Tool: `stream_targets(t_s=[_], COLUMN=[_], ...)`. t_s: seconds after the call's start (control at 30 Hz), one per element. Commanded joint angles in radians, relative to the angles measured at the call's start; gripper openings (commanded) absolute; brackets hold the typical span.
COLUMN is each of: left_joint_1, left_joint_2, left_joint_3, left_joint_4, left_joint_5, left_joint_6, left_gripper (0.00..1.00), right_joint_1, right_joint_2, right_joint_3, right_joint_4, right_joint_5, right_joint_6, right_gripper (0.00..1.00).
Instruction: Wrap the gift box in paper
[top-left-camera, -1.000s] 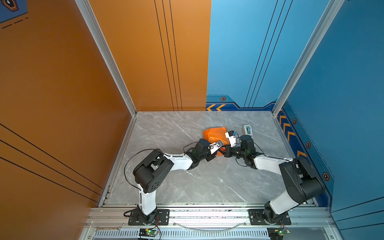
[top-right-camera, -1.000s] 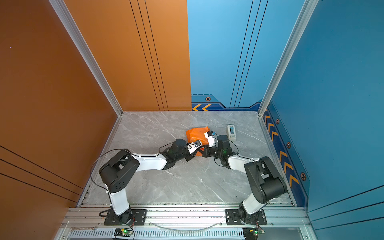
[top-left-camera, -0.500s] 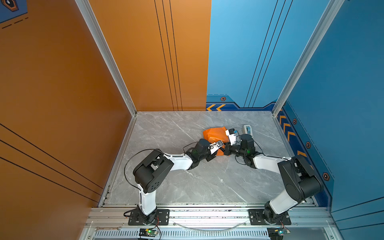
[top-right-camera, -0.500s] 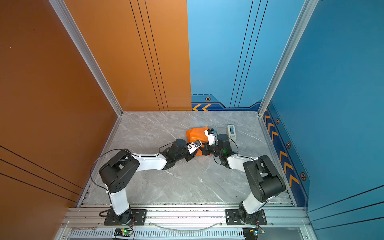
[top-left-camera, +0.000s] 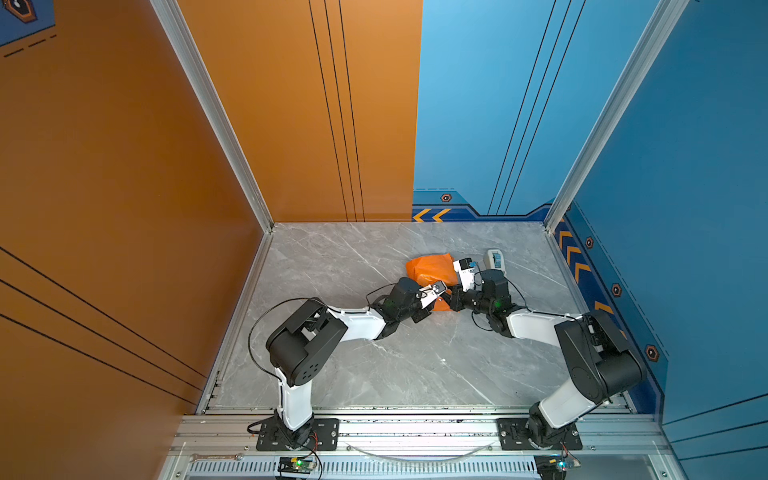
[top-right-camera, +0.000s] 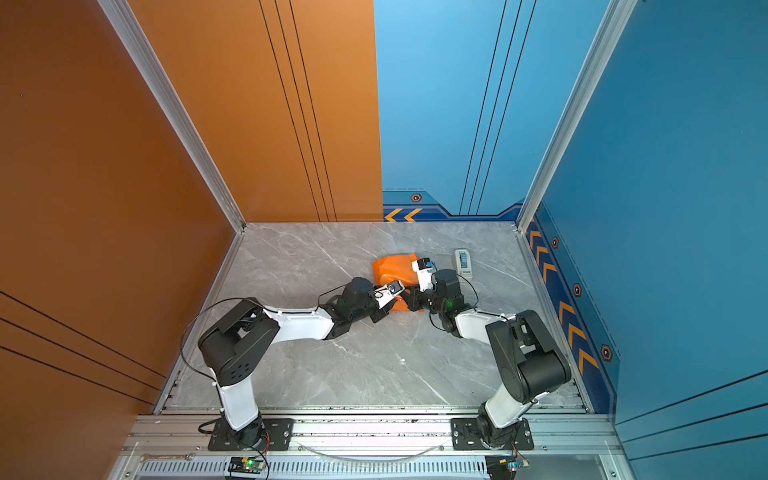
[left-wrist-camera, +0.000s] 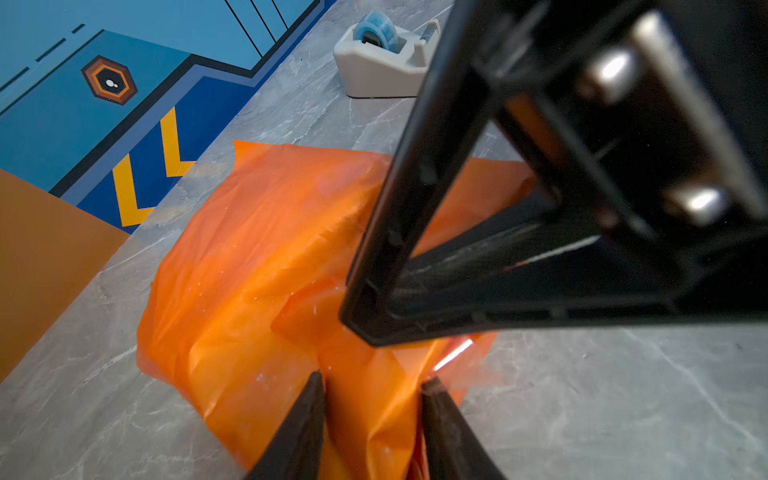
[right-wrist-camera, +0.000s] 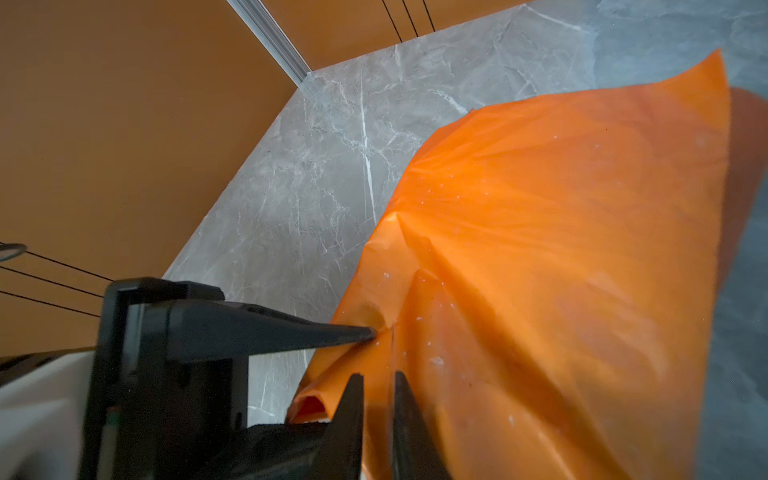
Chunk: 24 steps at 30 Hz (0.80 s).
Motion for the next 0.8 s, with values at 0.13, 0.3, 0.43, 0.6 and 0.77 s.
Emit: stream_targets(t_s=[0.13, 0.3, 0.43, 0.6, 0.77], left_joint_1=[0.002, 0.002, 0.002, 0.002, 0.001], left_joint_2=[0.041, 0.04, 0.039, 0.035, 0.037], left_joint_3=[-0.038, -0.037, -0.037, -0.038, -0.04], left_joint_4=[-0.228, -0.226, -0.228, -0.227, -0.227], left_joint_5=[0.021, 0.021, 0.02, 0.018, 0.021], left_joint_6=[-0.012, -0.012, -0.012, -0.012, -0.017], left_gripper=[0.39, 0.39, 0.39, 0.39, 0.39], right_joint_1=[0.053, 0.096, 0.113, 0.124, 0.127], right_joint_2=[-0.021, -0.023, -0.018, -0.019, -0.024], right_joint_3=[0.036, 0.07, 0.086, 0.106, 0.12], right_joint_4=[-0.26, -0.354, -0.385, -0.421, -0.436], right_joint_5=[0.159, 0.263, 0.315, 0.356, 0.363], right_joint_6=[-0.184, -0.258, -0.288, -0.311, -0.308], right_gripper=[0.22, 0.3, 0.35, 0.43, 0.56])
